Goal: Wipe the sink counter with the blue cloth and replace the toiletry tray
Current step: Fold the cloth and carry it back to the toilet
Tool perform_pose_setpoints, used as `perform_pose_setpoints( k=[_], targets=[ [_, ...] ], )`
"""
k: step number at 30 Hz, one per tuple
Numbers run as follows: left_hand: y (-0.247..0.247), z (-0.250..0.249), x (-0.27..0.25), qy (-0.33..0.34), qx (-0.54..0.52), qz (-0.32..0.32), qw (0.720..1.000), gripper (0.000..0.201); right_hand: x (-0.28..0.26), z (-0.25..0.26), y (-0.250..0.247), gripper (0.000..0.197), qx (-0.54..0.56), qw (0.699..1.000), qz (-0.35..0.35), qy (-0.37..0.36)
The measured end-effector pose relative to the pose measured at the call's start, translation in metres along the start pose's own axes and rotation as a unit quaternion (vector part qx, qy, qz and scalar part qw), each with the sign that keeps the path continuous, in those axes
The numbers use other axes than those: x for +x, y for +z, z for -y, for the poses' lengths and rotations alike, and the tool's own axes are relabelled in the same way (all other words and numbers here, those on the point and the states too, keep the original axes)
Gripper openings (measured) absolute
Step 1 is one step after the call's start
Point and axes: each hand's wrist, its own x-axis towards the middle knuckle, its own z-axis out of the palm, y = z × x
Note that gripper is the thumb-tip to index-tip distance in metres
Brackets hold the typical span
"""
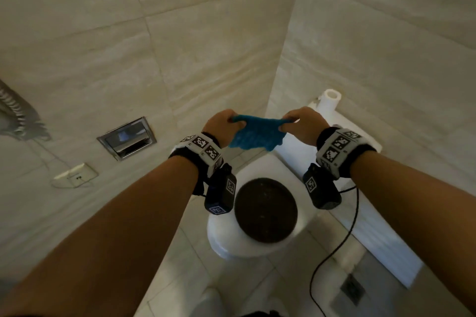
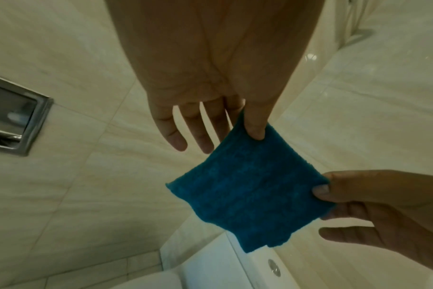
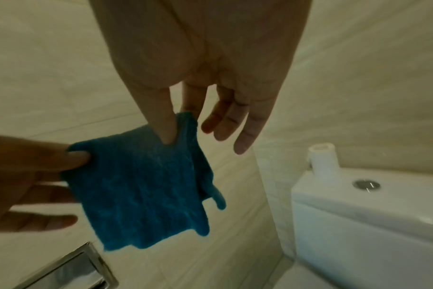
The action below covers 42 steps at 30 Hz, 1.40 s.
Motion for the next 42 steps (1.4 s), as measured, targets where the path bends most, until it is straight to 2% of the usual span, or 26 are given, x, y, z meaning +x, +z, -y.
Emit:
perform_pose_setpoints(
  k=[2,4,10,11,14,15,17,22,26,30,34,42],
  targets=[
    [0.008,0.015,0.004,-0.014,-0.016,0.011,1.0,0.024,0.007,-0.007,0.019,0.022,0.101,0.993,0.011,0.06],
    [0.021,0.032,0.009,-0.029,-0.041,0.024,0.998,0.022,0.011,-0.014,0.043,0.019,0.178,0.978,0.016,0.106],
    [0.079,0.077,0.022,-0.122,-0.142,0.091,0.978,0.012,0.014,-0.053,0.115,0.015,0.256,0.947,0.025,0.194],
    [0.089,0.084,0.024,-0.14,-0.161,0.103,0.972,0.016,0.014,-0.061,0.124,0.021,0.288,0.932,0.034,0.216],
    [0.121,0.105,0.032,-0.173,-0.2,0.123,0.956,0.044,0.019,-0.094,0.153,0.063,0.406,0.876,0.072,0.251],
    [0.132,0.111,0.035,-0.179,-0.209,0.125,0.953,0.053,0.022,-0.106,0.164,0.072,0.418,0.87,0.079,0.25],
    [0.157,0.129,0.042,-0.18,-0.203,0.122,0.955,0.062,0.029,-0.131,0.185,0.077,0.403,0.88,0.081,0.237],
    [0.224,0.177,0.063,-0.14,-0.081,0.145,0.976,0.06,0.051,-0.187,0.253,0.048,0.3,0.929,0.065,0.208],
    [0.271,0.208,0.079,-0.144,-0.009,0.158,0.977,0.055,0.064,-0.222,0.295,0.033,0.206,0.956,0.076,0.196],
    [0.308,0.238,0.088,-0.156,0.015,0.172,0.973,0.059,0.073,-0.255,0.321,0.034,0.153,0.964,0.096,0.198],
    [0.334,0.257,0.092,-0.139,0.049,0.206,0.967,0.062,0.078,-0.28,0.343,0.036,0.14,0.964,0.12,0.191],
    [0.364,0.281,0.099,-0.149,0.057,0.228,0.961,0.062,0.081,-0.305,0.364,0.038,0.123,0.962,0.14,0.197]
  ],
)
